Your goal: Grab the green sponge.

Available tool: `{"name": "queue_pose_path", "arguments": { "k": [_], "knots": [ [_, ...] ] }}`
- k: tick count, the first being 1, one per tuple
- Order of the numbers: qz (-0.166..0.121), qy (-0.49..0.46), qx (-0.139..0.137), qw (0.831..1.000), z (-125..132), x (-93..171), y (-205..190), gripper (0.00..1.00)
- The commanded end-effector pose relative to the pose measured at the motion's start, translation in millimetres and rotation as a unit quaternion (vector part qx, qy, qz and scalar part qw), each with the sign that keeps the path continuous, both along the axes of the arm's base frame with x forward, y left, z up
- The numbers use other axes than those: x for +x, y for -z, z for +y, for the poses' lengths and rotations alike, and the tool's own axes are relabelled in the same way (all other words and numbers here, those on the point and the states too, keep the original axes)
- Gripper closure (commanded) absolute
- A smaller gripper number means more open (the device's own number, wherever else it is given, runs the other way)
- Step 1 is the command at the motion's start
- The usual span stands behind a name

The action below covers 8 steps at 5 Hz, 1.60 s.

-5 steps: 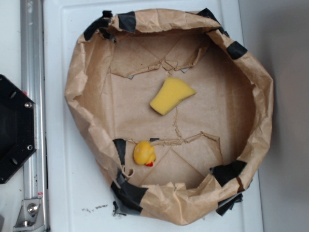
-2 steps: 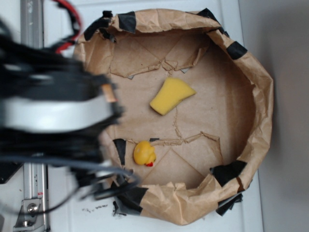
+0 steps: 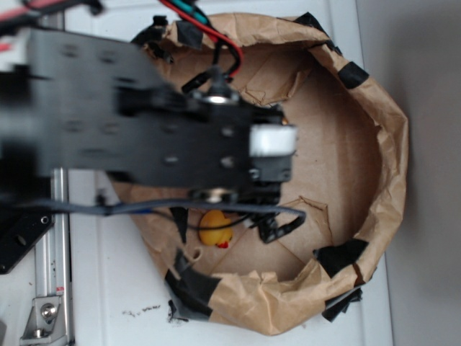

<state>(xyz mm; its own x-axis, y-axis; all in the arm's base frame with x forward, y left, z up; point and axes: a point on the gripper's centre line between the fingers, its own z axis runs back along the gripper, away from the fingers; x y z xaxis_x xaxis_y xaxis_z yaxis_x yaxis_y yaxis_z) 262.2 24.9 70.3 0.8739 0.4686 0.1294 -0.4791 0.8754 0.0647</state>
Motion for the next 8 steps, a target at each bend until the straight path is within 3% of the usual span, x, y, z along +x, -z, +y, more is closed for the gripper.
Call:
{"name": "queue_pose_path", "arguments": {
  "k": [1,2,3,7,8],
  "knots": [
    [0.012,-0.014,-0.019,1.000,24,31,23,0.00],
    [0.024,-0.005,-0.027,0.999,25,34,29,0.00],
    [0.026,-0.011,-0.027,0.999,26,34,30,1.00],
    [0.049,0.017,-0.014,0.999,25,36,27,1.00],
    [0.018,0.068,-0.017,0.997,15,37,-24,1.00]
  ]
}}
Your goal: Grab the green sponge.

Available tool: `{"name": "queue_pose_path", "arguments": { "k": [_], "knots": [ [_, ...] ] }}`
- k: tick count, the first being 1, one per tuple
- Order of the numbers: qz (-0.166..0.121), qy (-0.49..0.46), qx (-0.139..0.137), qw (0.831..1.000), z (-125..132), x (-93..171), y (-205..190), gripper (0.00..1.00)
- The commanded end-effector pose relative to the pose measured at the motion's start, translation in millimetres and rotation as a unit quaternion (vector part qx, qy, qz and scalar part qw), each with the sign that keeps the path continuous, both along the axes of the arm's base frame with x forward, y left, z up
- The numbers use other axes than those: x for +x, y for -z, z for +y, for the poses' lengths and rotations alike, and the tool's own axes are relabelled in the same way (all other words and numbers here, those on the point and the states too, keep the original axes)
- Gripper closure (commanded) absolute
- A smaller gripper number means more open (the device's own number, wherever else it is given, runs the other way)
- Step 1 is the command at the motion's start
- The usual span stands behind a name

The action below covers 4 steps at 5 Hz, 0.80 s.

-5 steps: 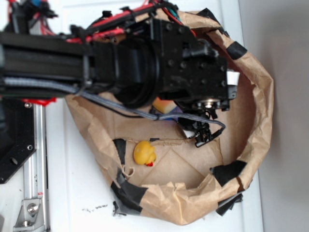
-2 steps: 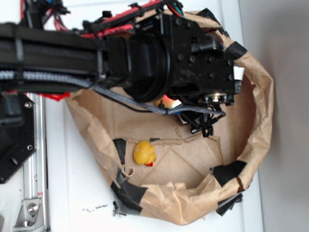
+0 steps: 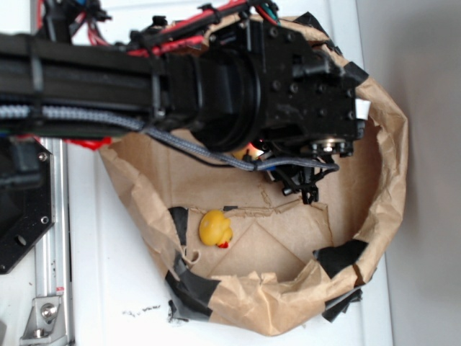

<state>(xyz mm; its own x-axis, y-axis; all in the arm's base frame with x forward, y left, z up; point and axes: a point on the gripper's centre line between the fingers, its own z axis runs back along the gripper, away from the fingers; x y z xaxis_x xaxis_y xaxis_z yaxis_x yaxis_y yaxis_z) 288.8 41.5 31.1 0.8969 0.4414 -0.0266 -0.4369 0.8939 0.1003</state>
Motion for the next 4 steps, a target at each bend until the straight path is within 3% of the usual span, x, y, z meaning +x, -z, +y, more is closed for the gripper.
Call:
{"name": "queue_pose_path", "arguments": {
  "k": [1,3,4],
  "knots": [
    [-0.084,0.110,-0.014,0.990,-17,11,-113,1.00],
    [-0.113,0.122,-0.001,0.986,-20,-14,-192,1.00],
    [-0.085,0.130,0.022,0.988,-16,-17,-185,1.00]
  ]
}}
